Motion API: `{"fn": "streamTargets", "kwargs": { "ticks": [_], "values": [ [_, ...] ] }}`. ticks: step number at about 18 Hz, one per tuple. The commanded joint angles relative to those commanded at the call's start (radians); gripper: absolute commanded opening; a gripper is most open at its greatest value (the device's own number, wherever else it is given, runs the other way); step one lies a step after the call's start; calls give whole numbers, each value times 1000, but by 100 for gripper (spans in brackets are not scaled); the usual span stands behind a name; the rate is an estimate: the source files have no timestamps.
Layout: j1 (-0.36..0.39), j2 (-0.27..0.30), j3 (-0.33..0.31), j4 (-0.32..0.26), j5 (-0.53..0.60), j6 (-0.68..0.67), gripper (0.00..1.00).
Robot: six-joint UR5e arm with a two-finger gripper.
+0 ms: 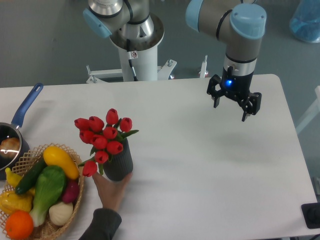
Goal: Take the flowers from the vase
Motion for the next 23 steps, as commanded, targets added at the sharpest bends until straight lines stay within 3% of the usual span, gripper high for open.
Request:
{"fn": "streamTargets", "kwargs": {
  "ticks": [7, 14, 17, 21, 23],
  "values": [
    [-8, -2, -24, 0, -11, -3, 100],
    [3, 2, -72, 0, -175, -5, 100],
    [-17, 6, -68, -3, -308, -20, 100],
    [-49, -11, -60, -2, -630, -179, 100],
    [-80, -38, -29, 6, -698, -228, 100]
  ]
}}
